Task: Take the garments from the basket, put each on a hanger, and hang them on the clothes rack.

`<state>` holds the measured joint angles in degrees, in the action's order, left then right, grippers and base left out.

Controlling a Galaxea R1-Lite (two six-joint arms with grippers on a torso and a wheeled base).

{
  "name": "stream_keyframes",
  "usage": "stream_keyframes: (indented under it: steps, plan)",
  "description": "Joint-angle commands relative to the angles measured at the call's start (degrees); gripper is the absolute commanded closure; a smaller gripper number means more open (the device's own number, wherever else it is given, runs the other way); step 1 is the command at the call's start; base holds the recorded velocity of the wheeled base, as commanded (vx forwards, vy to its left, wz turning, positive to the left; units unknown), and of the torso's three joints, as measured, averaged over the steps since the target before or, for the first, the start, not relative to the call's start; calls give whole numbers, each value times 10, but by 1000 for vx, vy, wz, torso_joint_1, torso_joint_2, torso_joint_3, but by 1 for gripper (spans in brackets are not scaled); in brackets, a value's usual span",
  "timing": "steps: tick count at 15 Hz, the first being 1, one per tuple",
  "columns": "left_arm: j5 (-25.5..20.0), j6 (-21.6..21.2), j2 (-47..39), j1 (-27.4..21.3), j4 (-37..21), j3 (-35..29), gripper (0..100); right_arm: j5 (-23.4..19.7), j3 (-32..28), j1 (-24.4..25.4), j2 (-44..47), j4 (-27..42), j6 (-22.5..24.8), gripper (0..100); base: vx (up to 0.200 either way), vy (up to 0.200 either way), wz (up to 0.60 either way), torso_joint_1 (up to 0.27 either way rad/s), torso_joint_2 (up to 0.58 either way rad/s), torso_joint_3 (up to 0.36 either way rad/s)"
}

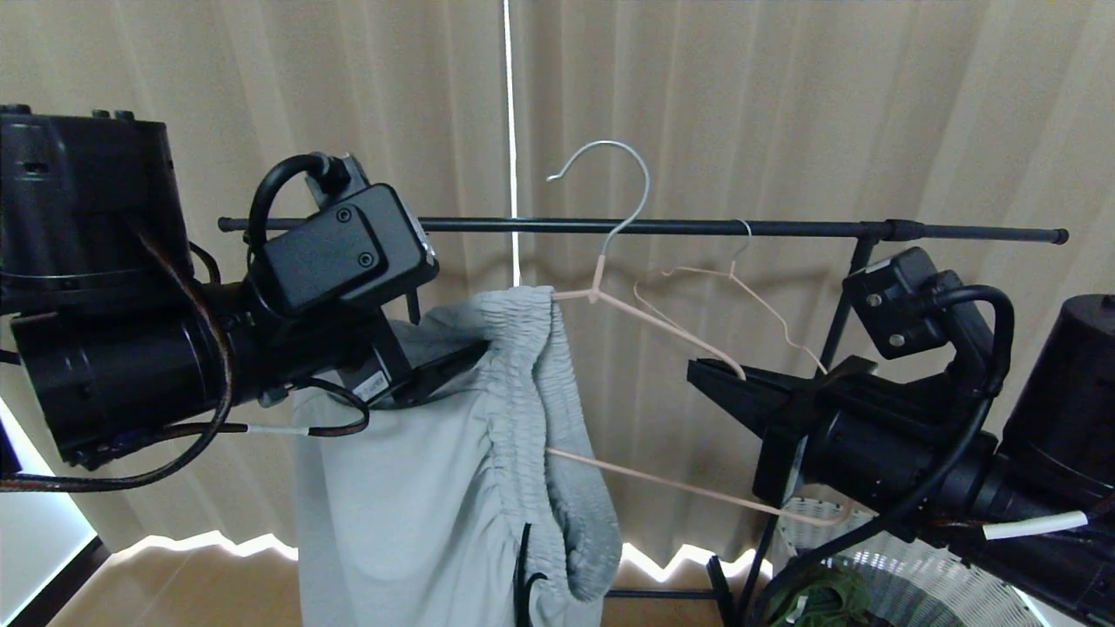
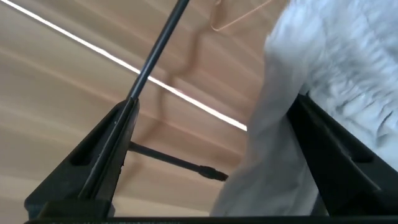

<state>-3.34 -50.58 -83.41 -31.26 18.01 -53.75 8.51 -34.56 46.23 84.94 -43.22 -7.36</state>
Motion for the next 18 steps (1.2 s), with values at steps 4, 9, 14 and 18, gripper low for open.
stream_keyframes:
  steps: [4,9,14,18]
  plan:
    - [0,-1,-8,1,0,1,0,-23,2,14,-4,-1,2,100,0,0,0,0,0,0]
    - [-1,0,-9,1,-1,6,100,-39,15,24,-11,-33,2,100,0,0,0,0,0,0]
    - [1,4,-9,2,0,7,100,-59,30,21,-11,-59,14,100,0,0,0,0,0,0]
    - [5,7,-4,4,44,44,100,-57,49,-12,-10,-60,38,0,0,0,0,0,0,0]
